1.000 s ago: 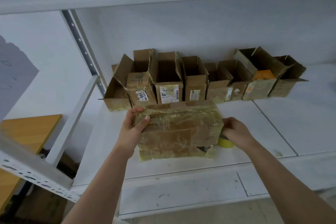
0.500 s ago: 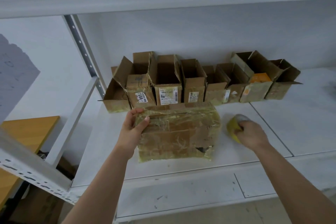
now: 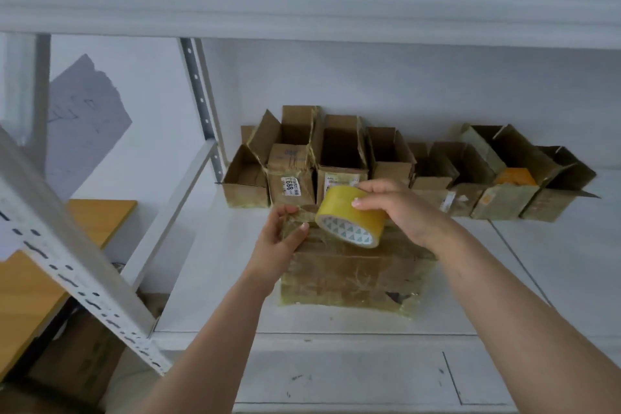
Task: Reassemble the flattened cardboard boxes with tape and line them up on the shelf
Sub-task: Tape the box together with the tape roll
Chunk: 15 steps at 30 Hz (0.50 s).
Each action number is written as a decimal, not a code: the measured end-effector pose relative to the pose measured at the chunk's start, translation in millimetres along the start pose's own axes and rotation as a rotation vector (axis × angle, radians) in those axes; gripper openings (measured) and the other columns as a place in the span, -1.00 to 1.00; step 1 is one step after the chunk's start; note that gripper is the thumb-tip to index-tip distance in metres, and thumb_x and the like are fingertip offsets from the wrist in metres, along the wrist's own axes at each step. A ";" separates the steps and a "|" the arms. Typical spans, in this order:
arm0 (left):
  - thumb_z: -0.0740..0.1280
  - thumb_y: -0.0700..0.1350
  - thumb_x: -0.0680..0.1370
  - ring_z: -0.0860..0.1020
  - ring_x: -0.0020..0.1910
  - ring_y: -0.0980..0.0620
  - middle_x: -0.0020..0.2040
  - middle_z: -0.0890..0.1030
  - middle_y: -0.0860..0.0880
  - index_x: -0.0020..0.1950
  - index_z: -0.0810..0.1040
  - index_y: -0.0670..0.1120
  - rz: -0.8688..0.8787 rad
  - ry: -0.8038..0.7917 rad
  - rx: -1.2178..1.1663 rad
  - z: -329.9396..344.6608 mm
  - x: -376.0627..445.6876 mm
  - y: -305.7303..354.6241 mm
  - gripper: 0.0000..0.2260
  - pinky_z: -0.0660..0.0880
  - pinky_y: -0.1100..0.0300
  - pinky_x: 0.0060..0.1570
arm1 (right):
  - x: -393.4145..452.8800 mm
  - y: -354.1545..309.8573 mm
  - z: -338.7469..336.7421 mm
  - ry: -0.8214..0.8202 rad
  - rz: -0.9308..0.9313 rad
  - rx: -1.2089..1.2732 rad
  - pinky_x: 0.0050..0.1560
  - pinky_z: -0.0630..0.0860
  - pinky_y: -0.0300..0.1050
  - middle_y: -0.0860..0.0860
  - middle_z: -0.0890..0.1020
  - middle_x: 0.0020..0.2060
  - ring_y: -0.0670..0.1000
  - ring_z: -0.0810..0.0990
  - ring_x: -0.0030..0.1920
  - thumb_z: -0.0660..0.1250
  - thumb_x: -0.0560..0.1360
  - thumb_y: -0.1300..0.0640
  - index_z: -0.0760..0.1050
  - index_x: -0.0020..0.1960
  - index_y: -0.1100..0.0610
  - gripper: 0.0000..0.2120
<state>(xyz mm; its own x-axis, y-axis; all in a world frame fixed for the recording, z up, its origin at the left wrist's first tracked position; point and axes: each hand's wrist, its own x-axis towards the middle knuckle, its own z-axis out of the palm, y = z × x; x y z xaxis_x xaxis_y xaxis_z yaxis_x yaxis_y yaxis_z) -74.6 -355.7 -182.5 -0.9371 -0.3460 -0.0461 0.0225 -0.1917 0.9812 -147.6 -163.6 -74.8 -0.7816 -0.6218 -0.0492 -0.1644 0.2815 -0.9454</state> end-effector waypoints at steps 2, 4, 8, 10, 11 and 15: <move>0.36 -0.16 0.58 0.67 -0.11 0.07 -0.02 0.65 0.05 0.14 0.50 0.05 0.001 0.002 0.056 -0.2 -1.0 1.5 -0.82 0.61 0.15 -0.21 | 9.0 4.9 3.8 0.026 0.060 0.043 -0.33 0.48 -0.40 -0.18 0.68 -0.35 -0.24 0.63 -0.34 0.35 0.52 0.18 0.68 -0.29 -0.12 -0.70; 0.32 -0.07 0.61 0.64 -0.03 0.01 0.06 0.62 -0.05 0.14 0.49 0.10 0.007 0.004 0.163 -2.0 -1.4 4.6 -0.87 0.63 -0.01 -0.03 | 14.2 6.0 3.6 0.008 0.067 0.042 -0.32 0.48 -0.40 -0.22 0.68 -0.33 -0.25 0.64 -0.31 0.35 0.52 0.13 0.68 -0.25 -0.20 -0.71; 0.15 0.14 0.64 0.43 0.37 -0.04 0.35 0.49 -0.01 0.35 0.42 0.17 0.128 0.040 0.431 -4.5 -1.0 12.1 -0.71 0.35 -0.16 0.38 | 17.9 7.9 0.3 -0.032 0.089 0.032 -0.24 0.47 -0.32 -0.21 0.70 -0.25 -0.22 0.65 -0.25 0.36 0.51 0.10 0.67 -0.16 -0.12 -0.83; 0.03 0.29 0.61 0.24 0.51 0.06 0.47 0.38 0.09 0.45 0.37 0.17 0.204 0.072 0.599 -1.5 -2.5 19.2 -0.54 0.02 -0.15 0.52 | 18.4 8.4 0.4 -0.033 0.089 0.033 -0.23 0.47 -0.35 -0.15 0.71 -0.22 -0.17 0.67 -0.19 0.35 0.51 0.11 0.67 -0.14 -0.11 -0.83; -0.04 0.35 0.57 0.16 0.53 0.12 0.49 0.36 0.12 0.46 0.37 0.16 0.231 0.048 0.656 1.7 -3.6 23.9 -0.45 -0.15 -0.11 0.53 | 19.5 10.3 0.6 -0.027 0.091 0.026 -0.18 0.48 -0.32 -0.10 0.72 -0.17 -0.12 0.67 -0.13 0.35 0.52 0.10 0.67 -0.07 -0.09 -0.85; -0.07 0.42 0.47 0.22 0.51 0.14 0.46 0.41 0.08 0.47 0.38 0.09 0.270 -0.138 0.647 23.8 -9.3 37.6 -0.29 -0.16 -0.09 0.53 | 21.1 8.5 1.8 -0.043 0.088 -0.008 -0.04 0.52 -0.21 0.01 0.67 0.03 -0.01 0.63 0.04 0.34 0.53 0.06 0.59 0.20 -0.01 -0.75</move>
<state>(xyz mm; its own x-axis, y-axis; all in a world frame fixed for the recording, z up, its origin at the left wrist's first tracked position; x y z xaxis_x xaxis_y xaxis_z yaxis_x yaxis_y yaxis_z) -73.3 -337.8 -140.8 -0.9643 -0.1773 0.1966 0.0890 0.4821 0.8716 -164.4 -175.6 -84.5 -0.7667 -0.6251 -0.1463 -0.1011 0.3426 -0.9340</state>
